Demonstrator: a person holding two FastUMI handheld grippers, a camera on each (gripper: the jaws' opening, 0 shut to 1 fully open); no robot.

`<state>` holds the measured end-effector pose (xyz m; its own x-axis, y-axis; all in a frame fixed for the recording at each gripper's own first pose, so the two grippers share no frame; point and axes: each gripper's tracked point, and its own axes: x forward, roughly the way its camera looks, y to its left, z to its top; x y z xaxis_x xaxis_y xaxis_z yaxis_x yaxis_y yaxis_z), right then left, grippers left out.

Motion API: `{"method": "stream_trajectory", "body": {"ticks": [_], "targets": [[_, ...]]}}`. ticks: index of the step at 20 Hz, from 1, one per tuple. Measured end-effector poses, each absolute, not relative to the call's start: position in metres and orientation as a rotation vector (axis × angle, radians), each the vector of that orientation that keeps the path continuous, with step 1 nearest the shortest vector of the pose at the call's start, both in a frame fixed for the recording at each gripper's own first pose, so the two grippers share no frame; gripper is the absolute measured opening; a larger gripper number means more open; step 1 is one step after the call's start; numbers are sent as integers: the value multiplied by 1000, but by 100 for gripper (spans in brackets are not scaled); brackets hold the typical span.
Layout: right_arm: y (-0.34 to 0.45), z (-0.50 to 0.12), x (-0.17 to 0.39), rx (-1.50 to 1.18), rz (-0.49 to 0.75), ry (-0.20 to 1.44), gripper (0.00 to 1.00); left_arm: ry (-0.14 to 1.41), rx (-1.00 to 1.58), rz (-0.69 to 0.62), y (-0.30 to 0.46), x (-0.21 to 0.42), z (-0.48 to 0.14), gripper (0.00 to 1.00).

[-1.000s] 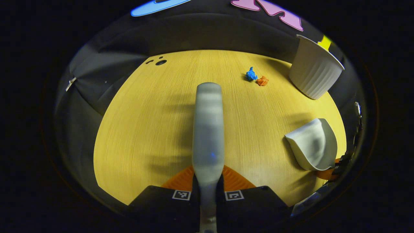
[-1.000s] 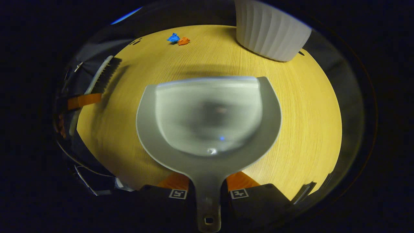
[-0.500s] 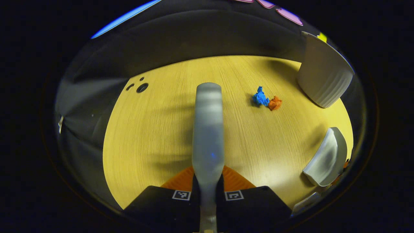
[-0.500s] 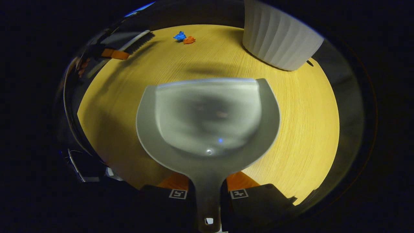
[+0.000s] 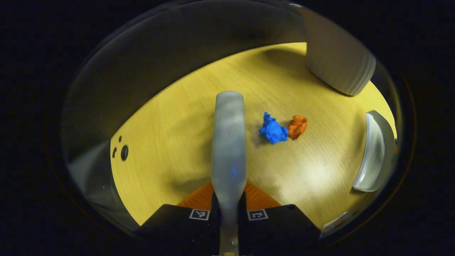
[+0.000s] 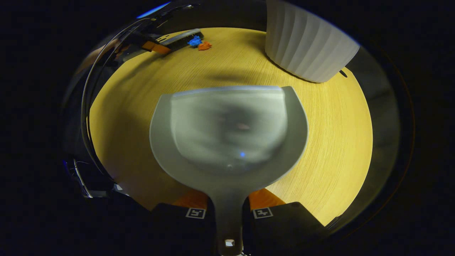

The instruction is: Pick up the small broom and dustpan from the desktop, sweep the trash into the dustpan with the broom, and then empty the trash into the garbage bin.

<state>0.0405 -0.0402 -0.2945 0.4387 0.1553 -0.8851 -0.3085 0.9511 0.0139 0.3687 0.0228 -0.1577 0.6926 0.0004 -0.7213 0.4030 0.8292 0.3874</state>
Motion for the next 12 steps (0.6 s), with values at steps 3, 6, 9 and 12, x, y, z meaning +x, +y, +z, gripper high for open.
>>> {"method": "stream_trajectory", "body": {"ticks": [3,6,9,12], "targets": [[-40,-293,40,-161,293,1073,33,776,628,-313,2,374,-157,24],[-41,-293,41,-170,300,1069,33,772,666,-412,-21,371,-161,23],[-42,-294,42,-172,304,1067,33,793,696,-512,-44,354,-171,25],[-43,-296,43,-180,303,1057,33,815,723,-608,-68,331,-183,25]]}}
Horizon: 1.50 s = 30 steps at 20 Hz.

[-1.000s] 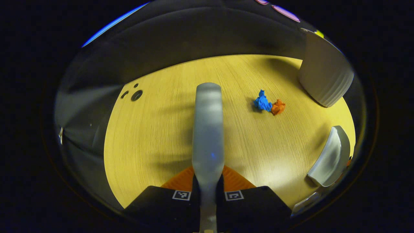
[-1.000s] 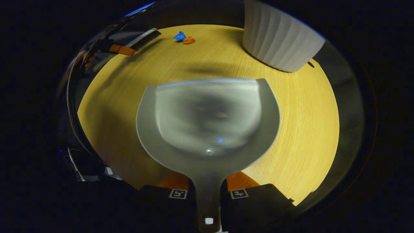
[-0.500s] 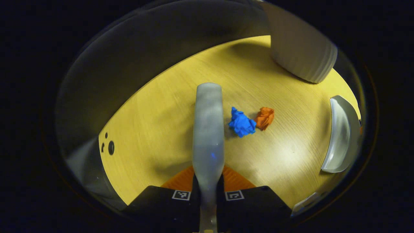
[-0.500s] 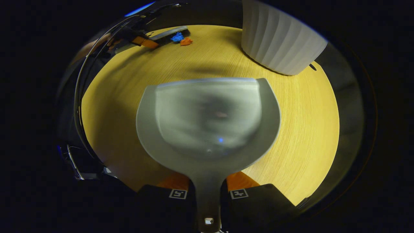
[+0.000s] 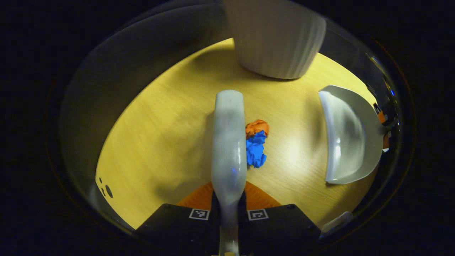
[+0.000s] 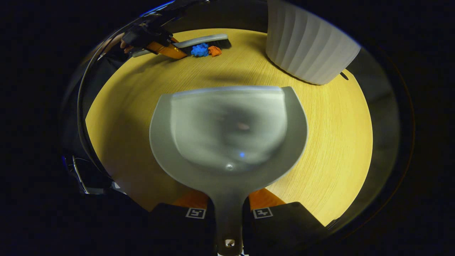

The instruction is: Pick up the small broom and dustpan from the desktop, sweep the trash into the dustpan with the broom, and then empty the trash into the garbage bin.

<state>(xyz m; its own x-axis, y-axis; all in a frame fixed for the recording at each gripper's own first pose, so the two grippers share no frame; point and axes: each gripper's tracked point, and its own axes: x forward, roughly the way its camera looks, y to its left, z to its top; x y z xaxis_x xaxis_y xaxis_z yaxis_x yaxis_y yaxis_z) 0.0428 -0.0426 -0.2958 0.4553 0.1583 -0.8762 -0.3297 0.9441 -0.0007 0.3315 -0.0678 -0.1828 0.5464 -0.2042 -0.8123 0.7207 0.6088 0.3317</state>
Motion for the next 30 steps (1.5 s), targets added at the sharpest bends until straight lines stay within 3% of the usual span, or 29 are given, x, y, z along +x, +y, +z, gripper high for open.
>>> {"method": "stream_trajectory", "body": {"ticks": [6,9,10,11,15,17,18,22,30], "targets": [[-43,-295,45,-185,307,1048,29,903,716,-788,-116,266,-203,25],[-44,-296,45,-189,306,1044,33,967,675,-873,-144,227,-212,24],[-44,-295,45,-189,307,1044,29,990,668,-897,-151,214,-216,25],[-45,-296,45,-190,303,1044,33,997,677,-906,-157,205,-217,25],[-46,-298,46,-181,288,1038,30,1025,654,-911,-155,188,-216,24],[-46,-299,47,-173,275,1030,33,1011,628,-886,-147,178,-214,24],[-46,-300,47,-170,268,1024,29,995,624,-860,-141,173,-212,24],[-46,-299,43,-159,256,1009,36,929,500,-748,-124,156,-195,24],[-44,-295,43,-186,210,952,33,821,303,-531,2,119,-190,24]]}}
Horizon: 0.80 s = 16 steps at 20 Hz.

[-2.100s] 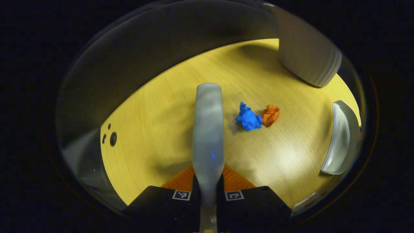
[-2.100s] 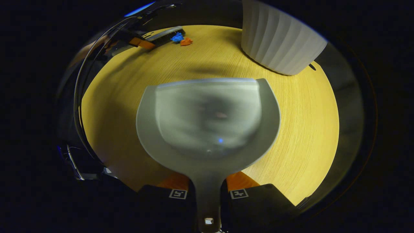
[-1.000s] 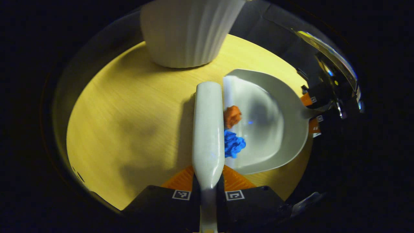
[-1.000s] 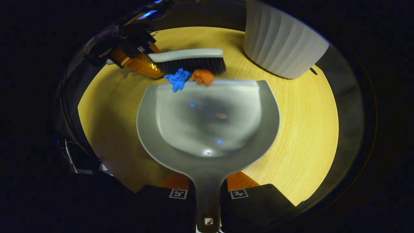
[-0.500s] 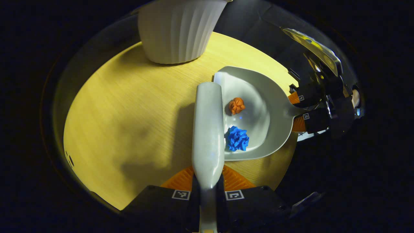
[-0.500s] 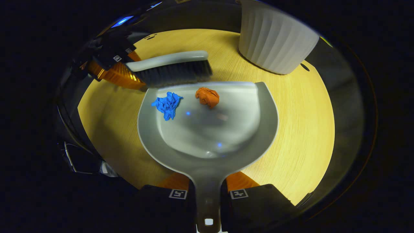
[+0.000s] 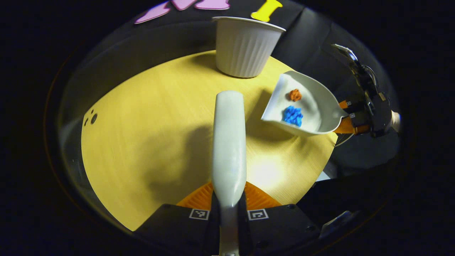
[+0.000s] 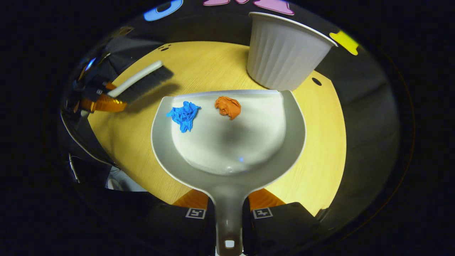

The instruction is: Pick up the small broom and dustpan from the desktop, sweep the trash into the dustpan with the broom, and then empty the trash into the garbage bin.

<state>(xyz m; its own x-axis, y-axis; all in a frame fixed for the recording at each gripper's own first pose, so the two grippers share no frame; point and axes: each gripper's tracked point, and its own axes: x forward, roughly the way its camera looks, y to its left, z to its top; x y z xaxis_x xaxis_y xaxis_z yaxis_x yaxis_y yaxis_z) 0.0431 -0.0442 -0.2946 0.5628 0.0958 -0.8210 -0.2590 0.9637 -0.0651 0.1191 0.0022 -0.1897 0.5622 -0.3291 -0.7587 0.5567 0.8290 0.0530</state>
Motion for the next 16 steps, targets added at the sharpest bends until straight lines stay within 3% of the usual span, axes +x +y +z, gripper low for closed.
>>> {"method": "stream_trajectory", "body": {"ticks": [1,6,16], "targets": [[-44,-294,43,-178,202,941,29,813,283,-514,16,116,-199,24],[-41,-302,40,-121,179,904,36,794,214,-457,39,100,-211,23],[-37,-283,37,15,105,848,33,763,112,-383,77,88,-213,24]]}}
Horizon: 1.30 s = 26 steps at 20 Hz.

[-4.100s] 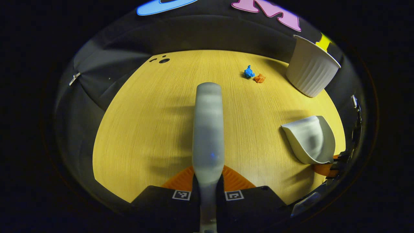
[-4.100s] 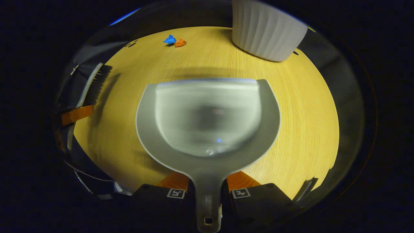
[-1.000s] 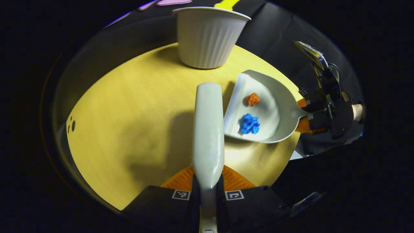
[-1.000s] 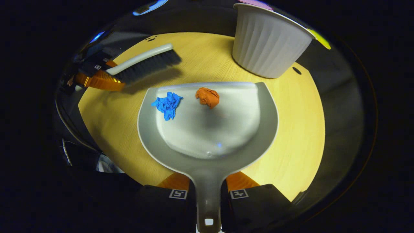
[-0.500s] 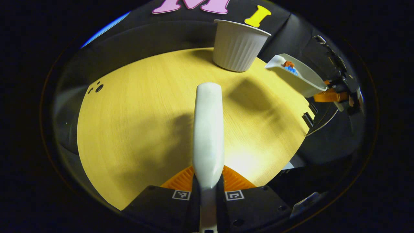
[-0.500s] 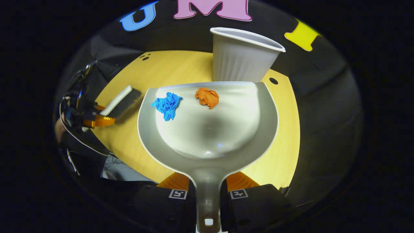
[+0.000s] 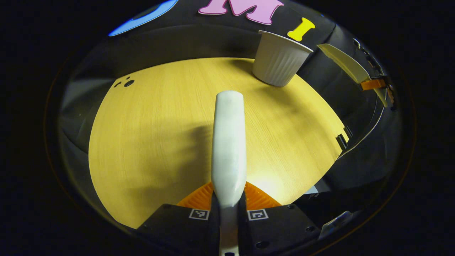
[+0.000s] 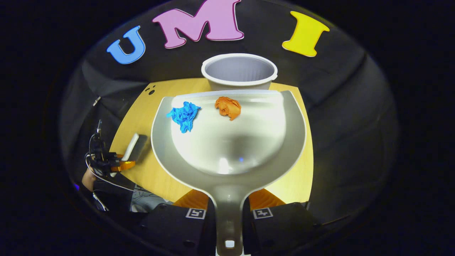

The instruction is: Pick up the small broom and dustpan from the desktop, sweep the trash into the dustpan with the broom, and then empty the trash into the garbage bin.

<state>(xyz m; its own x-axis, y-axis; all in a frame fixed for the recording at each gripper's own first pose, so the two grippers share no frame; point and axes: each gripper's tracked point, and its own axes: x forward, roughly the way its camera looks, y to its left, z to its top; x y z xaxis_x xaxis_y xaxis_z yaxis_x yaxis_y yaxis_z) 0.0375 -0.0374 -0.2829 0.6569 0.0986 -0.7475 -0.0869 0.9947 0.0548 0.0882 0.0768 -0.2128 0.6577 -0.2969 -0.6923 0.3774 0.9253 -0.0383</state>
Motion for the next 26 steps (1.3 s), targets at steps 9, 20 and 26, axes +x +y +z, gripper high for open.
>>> {"method": "stream_trajectory", "body": {"ticks": [9,20,26], "targets": [[-54,-239,115,-67,51,743,33,786,143,-295,114,79,-198,24],[-90,-254,215,-332,-87,721,33,777,-2,-271,106,84,-178,24],[-93,-259,245,-579,-156,628,33,782,26,-242,113,93,-171,25]]}}
